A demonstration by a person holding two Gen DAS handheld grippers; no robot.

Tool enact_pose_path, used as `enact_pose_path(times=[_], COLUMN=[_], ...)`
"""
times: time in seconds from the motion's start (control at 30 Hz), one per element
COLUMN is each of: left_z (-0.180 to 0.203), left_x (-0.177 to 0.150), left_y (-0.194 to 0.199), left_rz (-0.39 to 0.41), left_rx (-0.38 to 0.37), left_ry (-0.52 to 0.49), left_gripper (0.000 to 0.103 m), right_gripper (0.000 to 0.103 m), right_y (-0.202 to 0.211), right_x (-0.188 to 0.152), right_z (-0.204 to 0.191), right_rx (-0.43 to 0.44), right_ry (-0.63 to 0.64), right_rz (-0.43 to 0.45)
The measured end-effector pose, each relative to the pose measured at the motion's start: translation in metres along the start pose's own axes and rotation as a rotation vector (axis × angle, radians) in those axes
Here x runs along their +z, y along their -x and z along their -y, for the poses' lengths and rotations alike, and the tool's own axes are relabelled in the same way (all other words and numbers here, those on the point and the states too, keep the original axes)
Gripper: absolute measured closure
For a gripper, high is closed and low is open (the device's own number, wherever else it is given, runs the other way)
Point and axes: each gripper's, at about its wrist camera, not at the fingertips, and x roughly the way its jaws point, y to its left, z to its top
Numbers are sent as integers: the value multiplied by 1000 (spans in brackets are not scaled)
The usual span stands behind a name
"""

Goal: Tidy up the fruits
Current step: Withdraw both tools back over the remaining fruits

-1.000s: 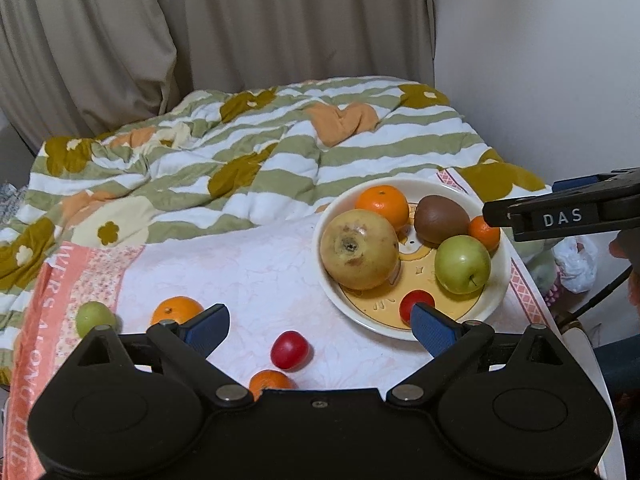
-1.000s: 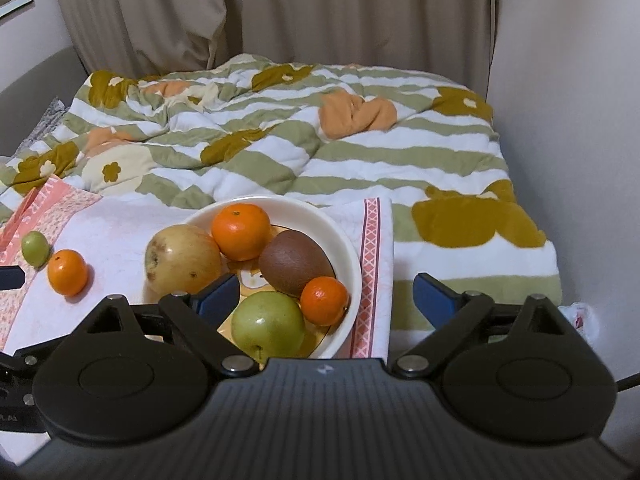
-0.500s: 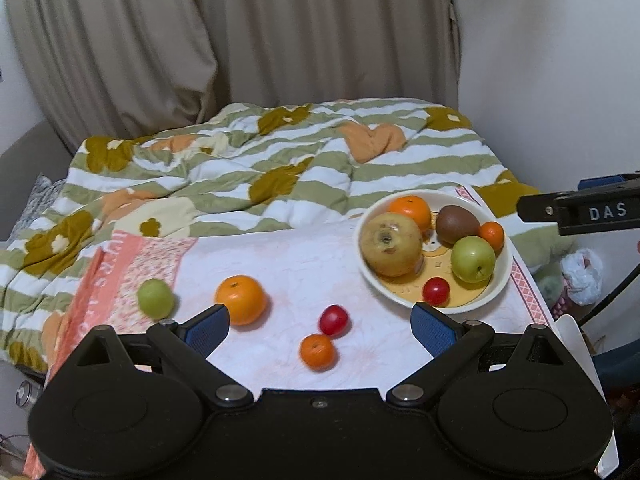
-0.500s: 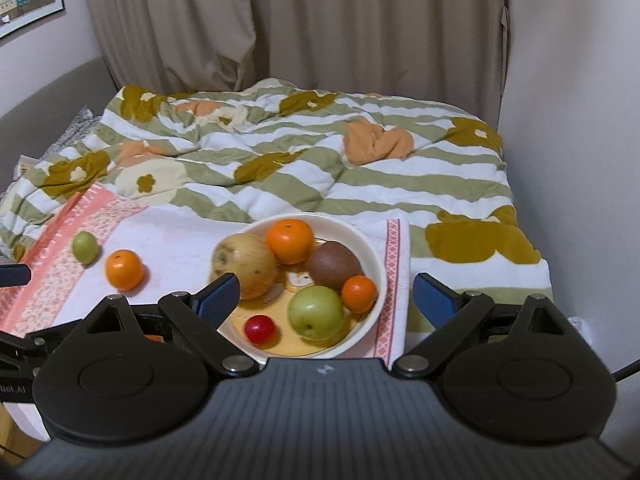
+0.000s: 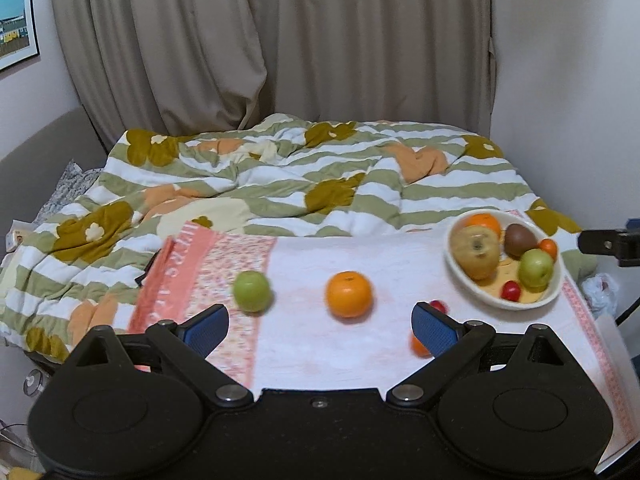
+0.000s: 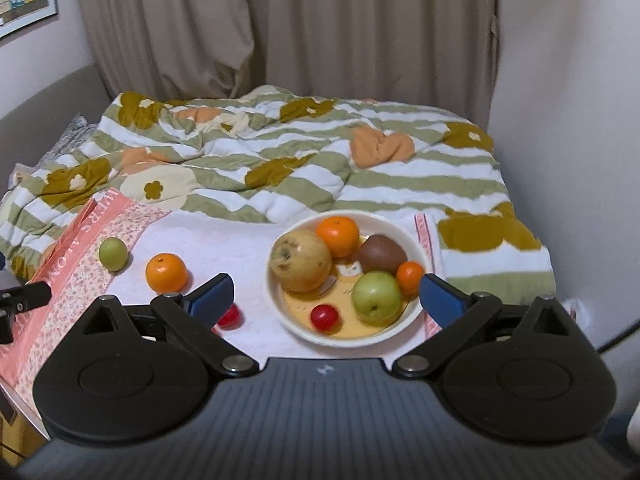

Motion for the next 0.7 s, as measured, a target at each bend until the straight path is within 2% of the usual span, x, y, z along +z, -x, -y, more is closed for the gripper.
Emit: enact_pose_path(times=[0.3,0.47,0.7], left_z=[-73,-108,-134], left_x=[-4,-5,-4], left_y=[-25,-56,-107], left_rz=[-2,-31,-53], left_rx=[-41,-94,-138], left_ry=[-55,-94,-148], left_gripper=[3,3,3], right_gripper=[0,0,0], right_y=[-14,-31,-73], right_x=[-18,-30,-44], right_z=[-71,-104,-141], right_rx=[-54,-100,-146], right_ry=[-89,-137,-168], right_rz=[-55,-80,-134])
